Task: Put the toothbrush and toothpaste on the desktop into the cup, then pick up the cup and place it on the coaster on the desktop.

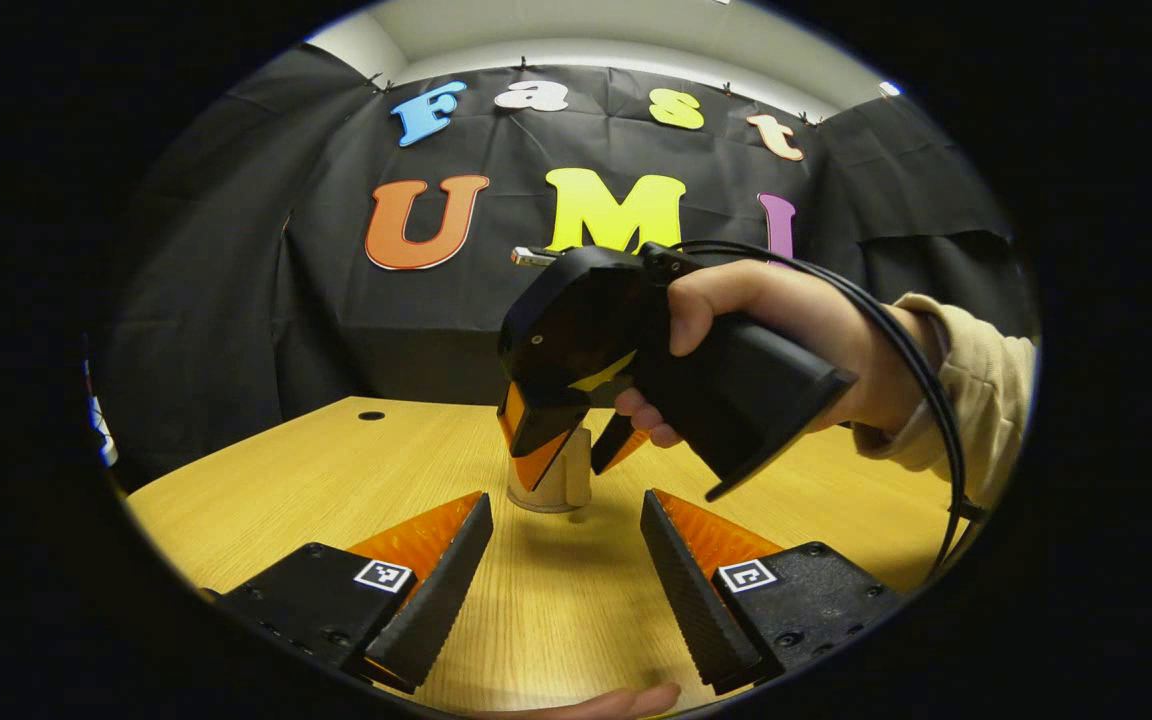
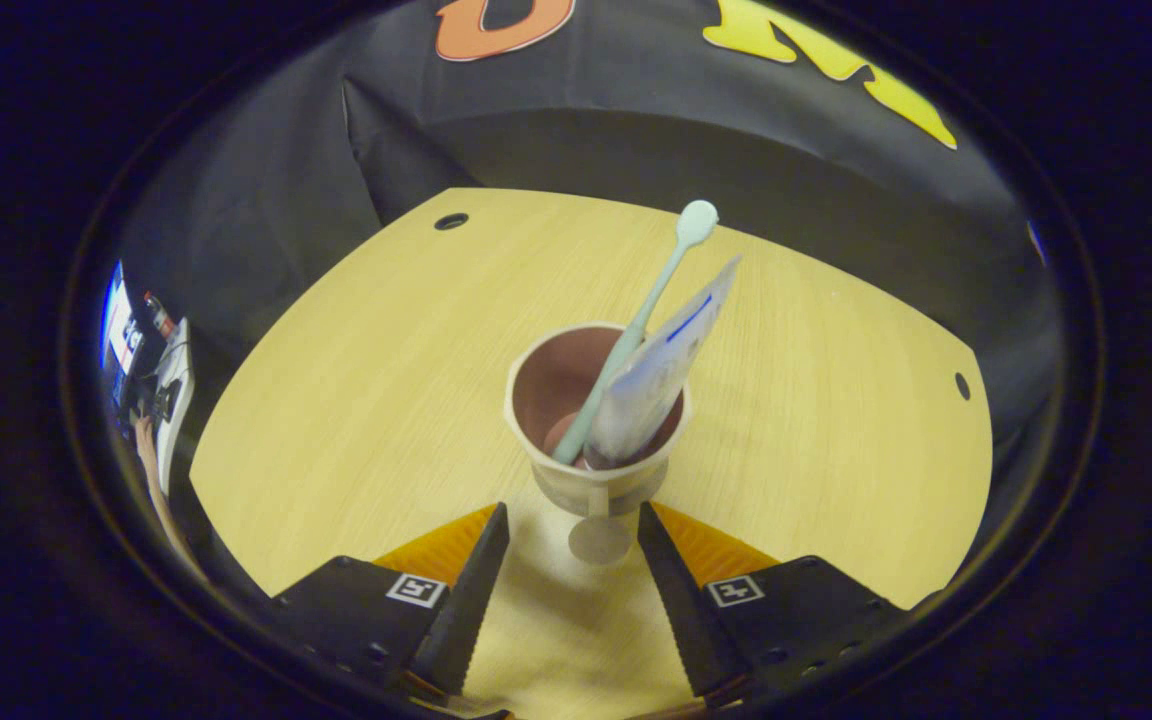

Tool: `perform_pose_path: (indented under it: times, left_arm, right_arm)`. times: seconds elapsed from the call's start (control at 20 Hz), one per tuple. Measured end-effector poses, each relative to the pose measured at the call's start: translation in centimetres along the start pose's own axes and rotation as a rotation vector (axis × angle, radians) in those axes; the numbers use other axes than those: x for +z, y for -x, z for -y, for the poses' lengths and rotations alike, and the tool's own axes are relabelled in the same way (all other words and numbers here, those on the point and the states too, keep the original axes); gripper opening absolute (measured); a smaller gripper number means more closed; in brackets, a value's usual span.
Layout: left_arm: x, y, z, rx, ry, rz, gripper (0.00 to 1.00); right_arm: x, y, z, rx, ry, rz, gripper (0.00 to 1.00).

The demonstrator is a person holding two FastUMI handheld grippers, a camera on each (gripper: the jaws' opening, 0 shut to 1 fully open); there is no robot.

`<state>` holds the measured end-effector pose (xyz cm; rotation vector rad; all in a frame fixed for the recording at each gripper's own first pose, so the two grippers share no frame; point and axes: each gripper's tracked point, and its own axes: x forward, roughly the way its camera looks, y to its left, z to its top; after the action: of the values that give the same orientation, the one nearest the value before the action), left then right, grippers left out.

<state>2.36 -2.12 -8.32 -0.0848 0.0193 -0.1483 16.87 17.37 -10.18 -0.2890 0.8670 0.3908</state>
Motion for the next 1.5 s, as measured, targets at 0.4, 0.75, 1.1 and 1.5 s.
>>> perform_pose_path:
  times: [0.4, 0.75, 1.1, 1.5]
  left_arm:
    - [0.2, -0.9, -0.8, 0.038, -0.011, -0.012, 0.95]
    - [1.8, -1.6, -0.1, 0.057, -0.003, -0.015, 0.95]
    - [3.2, -1.6, 1.0, 0.078, -0.004, -0.002, 0.95]
    - [5.2, -1.6, 1.0, 0.119, 0.001, 0.023, 0.95]
  right_arm:
    - [-0.7, 5.5, 4.4, 0.029, -0.143, 0.216, 0.94]
    - [-4.3, 12.5, 13.9, -0.161, -0.152, 0.513, 0.94]
    - [-10.4, 17.7, 19.8, -0.265, -0.188, 0.748, 0.94]
    - [-12.1, 21.1, 22.1, -0.326, -0.171, 0.913, 0.94]
